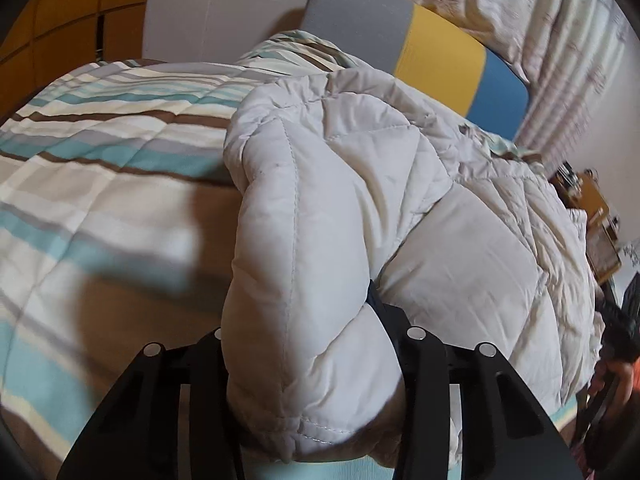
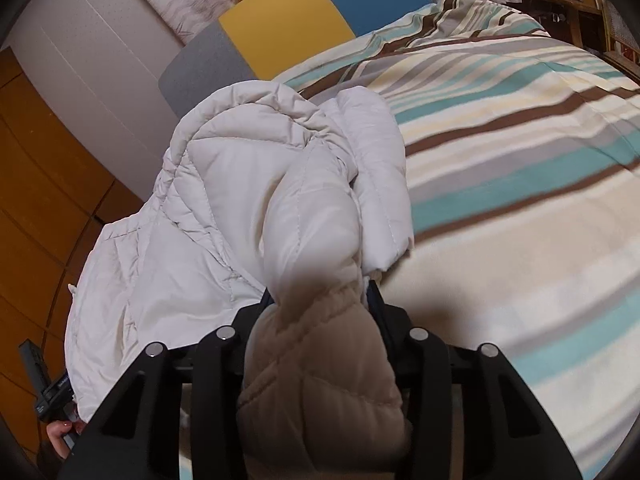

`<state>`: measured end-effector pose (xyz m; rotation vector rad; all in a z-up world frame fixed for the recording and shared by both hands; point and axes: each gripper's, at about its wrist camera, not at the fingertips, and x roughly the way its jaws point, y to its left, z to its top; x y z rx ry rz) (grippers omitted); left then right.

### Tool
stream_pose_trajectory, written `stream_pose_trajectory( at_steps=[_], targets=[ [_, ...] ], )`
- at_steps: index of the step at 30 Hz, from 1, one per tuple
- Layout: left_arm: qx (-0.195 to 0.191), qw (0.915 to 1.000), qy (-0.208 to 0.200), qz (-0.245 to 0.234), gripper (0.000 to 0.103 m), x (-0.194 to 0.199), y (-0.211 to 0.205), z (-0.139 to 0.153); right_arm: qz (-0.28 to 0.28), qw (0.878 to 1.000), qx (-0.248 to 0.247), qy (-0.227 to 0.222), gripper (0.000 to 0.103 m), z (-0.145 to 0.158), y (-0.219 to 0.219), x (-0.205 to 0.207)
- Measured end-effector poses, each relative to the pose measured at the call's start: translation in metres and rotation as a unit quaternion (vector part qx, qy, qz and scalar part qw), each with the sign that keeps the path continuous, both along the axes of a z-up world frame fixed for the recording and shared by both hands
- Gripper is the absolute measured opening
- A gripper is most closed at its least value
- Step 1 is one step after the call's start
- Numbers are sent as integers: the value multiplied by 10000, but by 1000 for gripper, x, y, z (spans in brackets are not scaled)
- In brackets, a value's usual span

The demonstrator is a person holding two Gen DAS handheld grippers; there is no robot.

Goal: Fold large clothes

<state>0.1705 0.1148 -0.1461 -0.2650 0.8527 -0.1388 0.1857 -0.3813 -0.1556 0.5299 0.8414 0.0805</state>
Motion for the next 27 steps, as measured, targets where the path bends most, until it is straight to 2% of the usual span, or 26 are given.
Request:
stream_pose_trajectory(
  at_steps=[11,12,13,14,15,16,18,21,23,25,26,27],
  targets=[
    [-181,9988,-27,-446,43,-106,-3,-4,327,9990,-317,31,40,12,-21,-105],
    [-201,9986,-26,-478,47,-110,-3,-4,336,9989,-323,50,40,13,-22,-113],
    [-204,9985,-3,-501,56,-115,-3,-3,355,9988,-339,73,41,16,-24,-120],
    [-180,9986,29,-504,63,-117,-2,-1,345,9987,-373,62,48,19,-26,-122],
    [-127,9987,25,-484,76,-118,1,5,328,9987,-395,20,52,22,-26,-122],
    [-113,9988,-45,-466,84,-117,2,10,332,9986,-408,-75,54,28,-28,-121],
    [-97,9987,-308,-385,88,-111,8,28,247,9975,-585,-316,69,41,-27,-113],
    [-200,9980,-341,-487,91,-88,10,38,272,9959,-644,-577,74,58,-26,-92],
    [-154,9981,-270,-524,91,-71,3,36,503,9953,-666,-496,77,58,-17,-64],
    [-206,9982,-72,-552,91,-53,-5,27,637,9937,-889,-254,80,51,-7,-39],
    [-221,9982,71,-561,87,-45,-10,22,686,9923,-1023,-123,79,46,-2,-27],
    [-167,9984,125,-521,73,-43,-15,19,720,9907,-1151,-45,67,40,2,-23]
  ],
)
